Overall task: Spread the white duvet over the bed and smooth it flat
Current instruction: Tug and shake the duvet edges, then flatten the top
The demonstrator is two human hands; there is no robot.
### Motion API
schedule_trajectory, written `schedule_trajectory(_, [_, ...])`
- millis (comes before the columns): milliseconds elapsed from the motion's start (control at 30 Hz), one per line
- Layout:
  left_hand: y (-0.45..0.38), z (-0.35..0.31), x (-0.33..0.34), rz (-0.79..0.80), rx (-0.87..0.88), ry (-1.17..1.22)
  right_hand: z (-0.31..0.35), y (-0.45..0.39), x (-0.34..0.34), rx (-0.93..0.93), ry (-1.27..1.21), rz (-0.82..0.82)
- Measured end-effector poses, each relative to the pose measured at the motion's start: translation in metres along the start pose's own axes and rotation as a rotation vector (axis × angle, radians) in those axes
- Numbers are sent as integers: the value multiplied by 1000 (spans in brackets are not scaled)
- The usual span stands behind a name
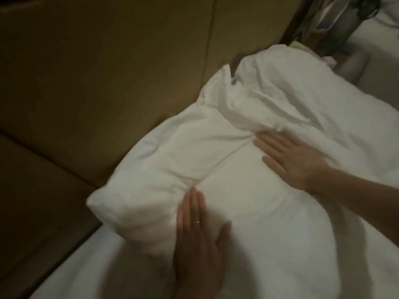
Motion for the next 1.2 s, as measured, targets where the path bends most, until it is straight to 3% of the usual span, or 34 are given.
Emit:
schedule_trajectory(67, [4,7,-6,-33,-27,-41,-19,3,-12,233,9,-90])
schedule_trajectory(133, [17,-4,-21,-126,-103,-3,15,1,-31,335,-27,-252])
schedule_trajectory(200, [43,-28,-31,-253,-13,99,79,10,-35,209,-100,-403])
schedule_trajectory(233, [57,-40,-27,-263,88,131,107,19,-27,72,-157,-379])
schedule_trajectory(300, [72,-52,-12,-150,277,97,113,44,0,-91,-126,-176])
schedule_trajectory(333, [70,-47,-3,-81,330,22,95,56,15,-44,-87,-133])
schedule_trajectory(400, [58,-28,9,-10,326,-132,48,79,38,288,-104,-121])
schedule_trajectory(467, [53,-17,7,-38,271,-201,14,99,38,528,-110,-131])
schedule_trajectory(533, [69,-34,-6,-76,163,-138,25,98,23,597,-142,-242])
schedule_trajectory(600, [106,-60,-6,-61,235,-12,71,90,2,532,-190,-464])
schedule_trajectory(633, [127,-72,1,-47,345,-2,99,89,-3,380,-247,-517])
schedule_trajectory(700, [157,-79,19,-29,543,-62,140,100,15,9,-240,-307])
schedule_trajectory(733, [160,-70,30,-13,611,-101,134,114,29,-73,-177,-182])
schedule_trajectory(767, [157,-57,42,25,646,-125,114,131,46,-9,-148,-141])
schedule_trajectory(833, [150,-35,56,89,651,-126,65,168,71,362,-135,-95])
schedule_trajectory(900, [154,-26,56,53,665,-153,34,198,74,561,-143,-77])
schedule_trajectory(1067, [168,-91,26,61,625,59,69,143,16,551,-205,-557])
schedule_trajectory(1100, [165,-108,23,51,653,83,83,128,10,459,-241,-569])
schedule_trajectory(1167, [152,-117,40,82,737,-23,100,118,29,282,-260,-400])
schedule_trajectory(1200, [144,-104,48,146,769,-78,95,126,47,284,-272,-307])
Point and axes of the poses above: each hand's wrist, its own y-axis away from the middle knuckle, its own x-axis out of the palm, z = x × y, the point moved 1 cm from there along -y, towards the middle knuckle, and after that the axes turned 15 degrees about -x, right-handed, at the moved point
